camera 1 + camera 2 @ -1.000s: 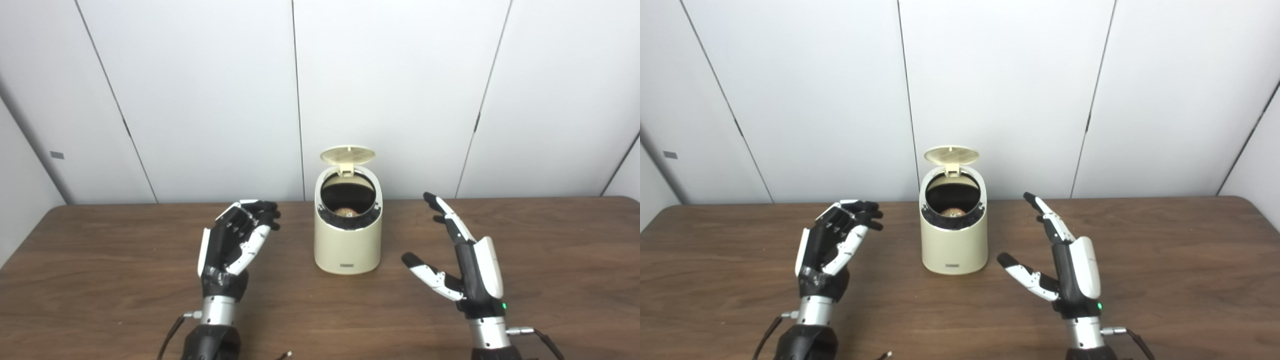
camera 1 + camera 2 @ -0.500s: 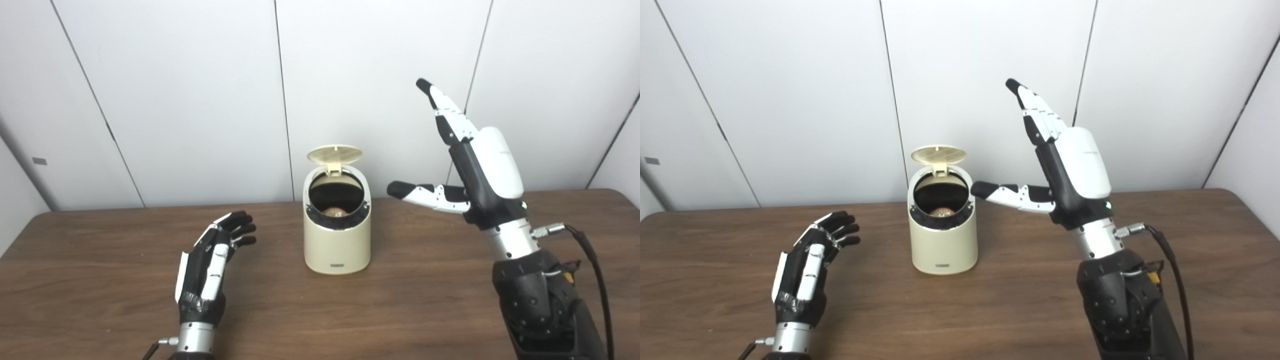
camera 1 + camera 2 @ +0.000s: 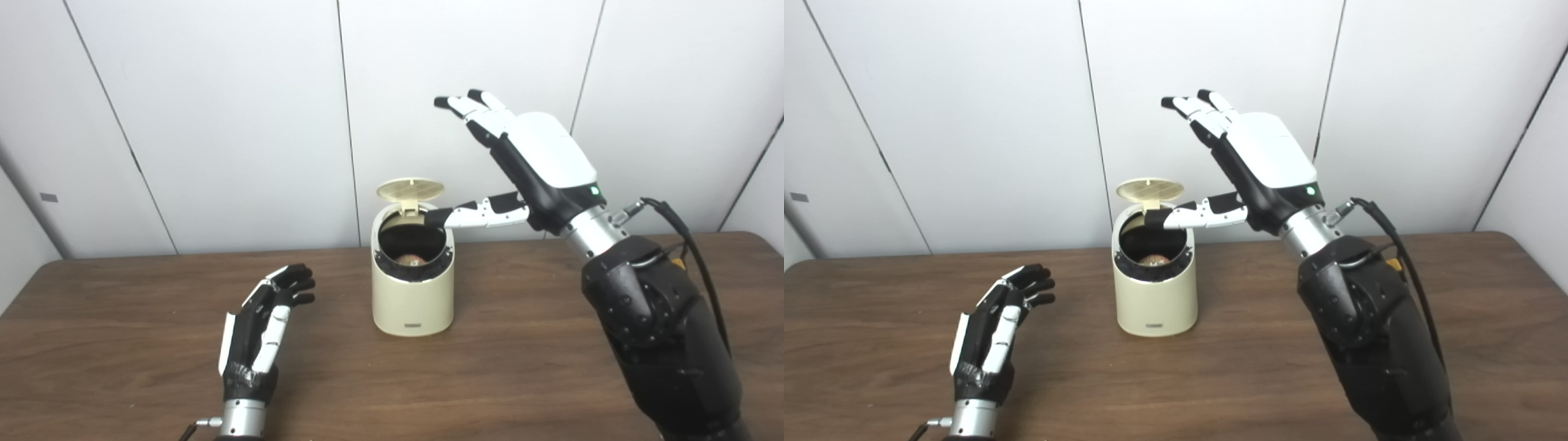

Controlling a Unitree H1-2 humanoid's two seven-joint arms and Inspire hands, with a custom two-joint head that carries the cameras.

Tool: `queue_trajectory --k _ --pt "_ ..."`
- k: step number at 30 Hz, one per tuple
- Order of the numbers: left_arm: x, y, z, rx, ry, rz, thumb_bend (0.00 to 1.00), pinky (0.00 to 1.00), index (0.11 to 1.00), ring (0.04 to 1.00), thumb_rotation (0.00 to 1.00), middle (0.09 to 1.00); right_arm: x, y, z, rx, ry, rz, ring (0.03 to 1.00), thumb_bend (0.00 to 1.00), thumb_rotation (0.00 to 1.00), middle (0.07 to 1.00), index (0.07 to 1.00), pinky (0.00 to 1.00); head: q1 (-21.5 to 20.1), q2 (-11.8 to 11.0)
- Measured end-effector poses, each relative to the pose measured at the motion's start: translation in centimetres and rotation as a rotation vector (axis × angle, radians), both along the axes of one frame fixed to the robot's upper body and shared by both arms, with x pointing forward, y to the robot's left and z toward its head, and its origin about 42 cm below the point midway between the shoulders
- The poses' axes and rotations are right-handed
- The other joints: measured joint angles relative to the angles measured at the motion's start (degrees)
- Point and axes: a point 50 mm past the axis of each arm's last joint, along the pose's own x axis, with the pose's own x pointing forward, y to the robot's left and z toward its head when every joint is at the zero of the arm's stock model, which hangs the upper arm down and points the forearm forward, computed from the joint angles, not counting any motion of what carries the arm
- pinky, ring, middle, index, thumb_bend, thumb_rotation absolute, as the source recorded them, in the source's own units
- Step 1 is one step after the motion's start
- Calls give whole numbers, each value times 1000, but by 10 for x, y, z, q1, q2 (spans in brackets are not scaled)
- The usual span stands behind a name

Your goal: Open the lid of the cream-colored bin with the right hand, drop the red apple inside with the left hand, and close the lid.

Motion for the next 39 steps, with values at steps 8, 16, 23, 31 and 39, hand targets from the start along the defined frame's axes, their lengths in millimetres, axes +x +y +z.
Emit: queue_trajectory --k 8,16,23,31,39 --pt "0 -1 0 7 -2 -3 575 654 737 729 623 748 31 3 13 -193 252 -30 909 868 891 866 858 826 2 4" --pt "0 -2 0 9 -3 -8 591 660 728 728 620 741 40 17 8 -286 377 -34 923 897 902 907 868 861 4 4" --pt "-1 -2 0 4 -4 -10 597 659 727 728 608 741 48 20 9 -305 439 -74 927 909 926 923 868 841 5 6" --pt "-1 -2 0 4 -3 -8 592 653 724 725 609 737 42 21 9 -336 418 -58 920 895 939 903 852 838 4 8" --pt "-1 -2 0 3 -3 -14 608 646 724 731 613 741 28 18 -8 -305 453 -4 927 867 898 892 851 853 8 11"
